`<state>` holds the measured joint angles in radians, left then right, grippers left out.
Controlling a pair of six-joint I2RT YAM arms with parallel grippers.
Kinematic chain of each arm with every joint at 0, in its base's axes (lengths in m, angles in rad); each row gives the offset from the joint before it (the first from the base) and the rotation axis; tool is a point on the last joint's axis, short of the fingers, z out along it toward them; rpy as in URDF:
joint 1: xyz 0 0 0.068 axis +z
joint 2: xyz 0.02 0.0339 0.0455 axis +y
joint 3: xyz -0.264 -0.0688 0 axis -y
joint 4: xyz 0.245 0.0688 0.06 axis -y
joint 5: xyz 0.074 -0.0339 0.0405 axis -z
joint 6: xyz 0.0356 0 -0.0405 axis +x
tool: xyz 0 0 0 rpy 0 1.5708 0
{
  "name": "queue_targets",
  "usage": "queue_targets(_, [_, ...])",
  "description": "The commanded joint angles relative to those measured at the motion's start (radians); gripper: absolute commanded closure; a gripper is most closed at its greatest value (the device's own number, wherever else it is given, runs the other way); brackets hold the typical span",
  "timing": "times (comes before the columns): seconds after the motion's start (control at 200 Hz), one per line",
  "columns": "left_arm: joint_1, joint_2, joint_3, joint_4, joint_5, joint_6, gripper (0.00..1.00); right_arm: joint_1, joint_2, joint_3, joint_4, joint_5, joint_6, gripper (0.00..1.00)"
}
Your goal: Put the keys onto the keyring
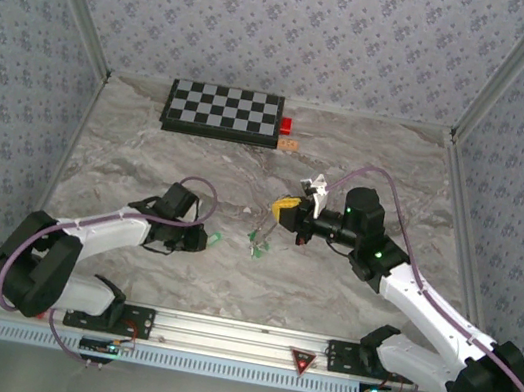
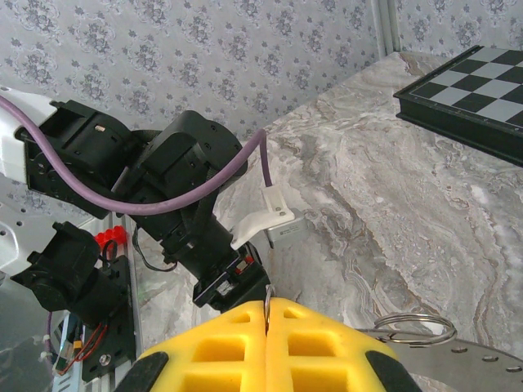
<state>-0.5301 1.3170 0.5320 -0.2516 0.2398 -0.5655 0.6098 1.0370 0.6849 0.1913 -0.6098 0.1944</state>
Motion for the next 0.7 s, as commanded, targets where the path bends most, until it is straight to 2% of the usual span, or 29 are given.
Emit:
queue_targets(0.0, [-0.004,0.013,0.027,-0.015,0.007,0.006,0.84,0.008,-0.004,0.005,0.037,-0.015,0.012,1.0])
queue_targets(0.335, [-0.005,0.028,0.043,0.001,0.005,-0.026,0.84,0.008,-0.005,0.005,0.037,-0.015,0.01,1.0])
queue_targets(0.695, [-0.004,-0.016,0.034,0.019,0.036,-0.048,0.8,0.008,-0.006,0.005,0.039,-0.014,0.011,1.0])
